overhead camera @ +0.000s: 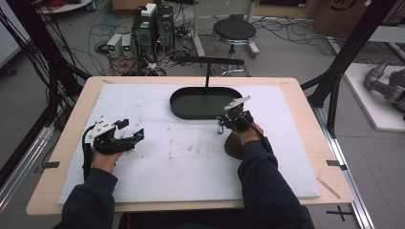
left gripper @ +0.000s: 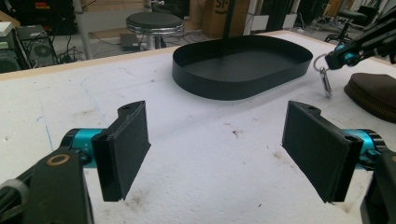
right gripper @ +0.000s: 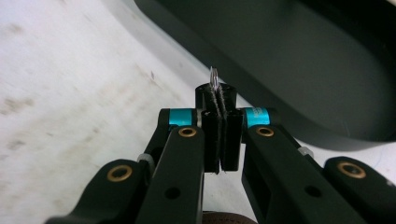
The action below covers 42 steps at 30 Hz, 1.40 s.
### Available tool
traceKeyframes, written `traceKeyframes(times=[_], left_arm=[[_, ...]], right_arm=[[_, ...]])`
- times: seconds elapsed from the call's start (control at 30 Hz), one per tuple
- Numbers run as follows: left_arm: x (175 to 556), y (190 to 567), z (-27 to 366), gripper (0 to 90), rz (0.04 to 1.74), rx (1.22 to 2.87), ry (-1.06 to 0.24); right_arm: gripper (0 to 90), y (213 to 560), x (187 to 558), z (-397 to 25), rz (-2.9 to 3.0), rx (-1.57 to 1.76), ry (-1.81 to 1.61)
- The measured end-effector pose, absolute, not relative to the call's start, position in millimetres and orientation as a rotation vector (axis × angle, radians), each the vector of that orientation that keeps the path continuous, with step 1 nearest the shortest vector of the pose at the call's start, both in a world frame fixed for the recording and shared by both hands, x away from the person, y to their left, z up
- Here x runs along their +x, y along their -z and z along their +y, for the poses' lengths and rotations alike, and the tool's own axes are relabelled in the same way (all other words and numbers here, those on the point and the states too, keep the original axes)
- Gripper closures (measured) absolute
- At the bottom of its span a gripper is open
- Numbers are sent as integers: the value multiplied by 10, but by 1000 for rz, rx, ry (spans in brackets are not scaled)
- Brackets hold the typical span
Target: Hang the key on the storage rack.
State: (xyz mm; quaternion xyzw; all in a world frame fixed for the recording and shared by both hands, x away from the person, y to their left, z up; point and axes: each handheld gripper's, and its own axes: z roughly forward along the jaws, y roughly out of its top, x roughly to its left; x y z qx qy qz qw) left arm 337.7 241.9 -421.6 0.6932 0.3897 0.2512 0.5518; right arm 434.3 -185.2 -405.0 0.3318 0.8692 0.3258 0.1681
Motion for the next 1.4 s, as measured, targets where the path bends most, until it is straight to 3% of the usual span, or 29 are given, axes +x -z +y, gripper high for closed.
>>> traceKeyframes(times=[0.5,0.97,1.4], left_arm=[[3381,4221,2415,228,924,1643,-590],[3389,4224,2430,228,927,1639,-590],[3388,4224,2460,228,938,1630,-593]], right_arm=[[900,3604,4411,-2144,2330,919,-1063],[900,2974,4915,-2330,2147,918,-1183],[900,3058,5203,-2434,2085,1060,-1176]])
